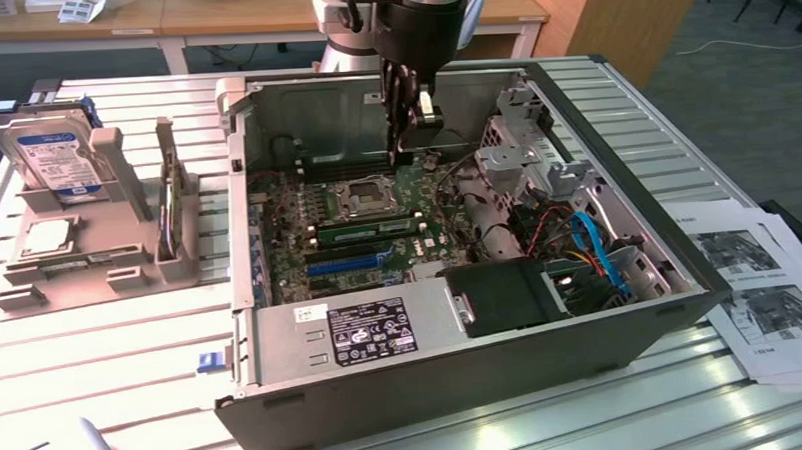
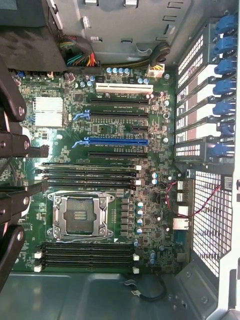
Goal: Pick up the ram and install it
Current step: 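Press down the ram until it locks into place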
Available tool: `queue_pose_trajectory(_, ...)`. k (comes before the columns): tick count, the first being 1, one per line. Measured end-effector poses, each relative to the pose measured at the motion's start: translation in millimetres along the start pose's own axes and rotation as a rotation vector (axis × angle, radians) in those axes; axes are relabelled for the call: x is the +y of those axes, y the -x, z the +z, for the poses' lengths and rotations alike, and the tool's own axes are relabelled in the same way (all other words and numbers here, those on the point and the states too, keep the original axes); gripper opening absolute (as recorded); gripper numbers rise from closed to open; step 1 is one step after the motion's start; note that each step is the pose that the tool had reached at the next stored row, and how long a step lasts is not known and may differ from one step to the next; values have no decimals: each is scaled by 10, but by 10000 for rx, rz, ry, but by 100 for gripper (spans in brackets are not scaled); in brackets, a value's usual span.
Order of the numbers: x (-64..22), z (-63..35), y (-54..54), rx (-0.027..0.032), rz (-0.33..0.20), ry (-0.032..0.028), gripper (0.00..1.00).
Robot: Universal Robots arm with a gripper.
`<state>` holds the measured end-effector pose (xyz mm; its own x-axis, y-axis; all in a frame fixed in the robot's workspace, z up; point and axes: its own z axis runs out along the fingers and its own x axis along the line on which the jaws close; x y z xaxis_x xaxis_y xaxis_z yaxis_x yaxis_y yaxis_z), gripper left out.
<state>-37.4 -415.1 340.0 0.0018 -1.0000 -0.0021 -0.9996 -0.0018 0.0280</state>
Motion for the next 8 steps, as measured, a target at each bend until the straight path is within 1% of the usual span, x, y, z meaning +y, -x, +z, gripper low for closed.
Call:
queue_pose_trajectory(3, 0, 0, 0, 0, 0, 0, 30)
queue_pose_trajectory(4, 0, 0, 0, 0, 0, 0, 24)
queue_pose_trajectory(5, 0, 0, 0, 0, 0, 0, 24)
queue_pose_trajectory(7, 0, 0, 0, 0, 0, -1, 12)
queue_pose_trajectory(8, 0, 0, 0, 0, 0, 0, 12)
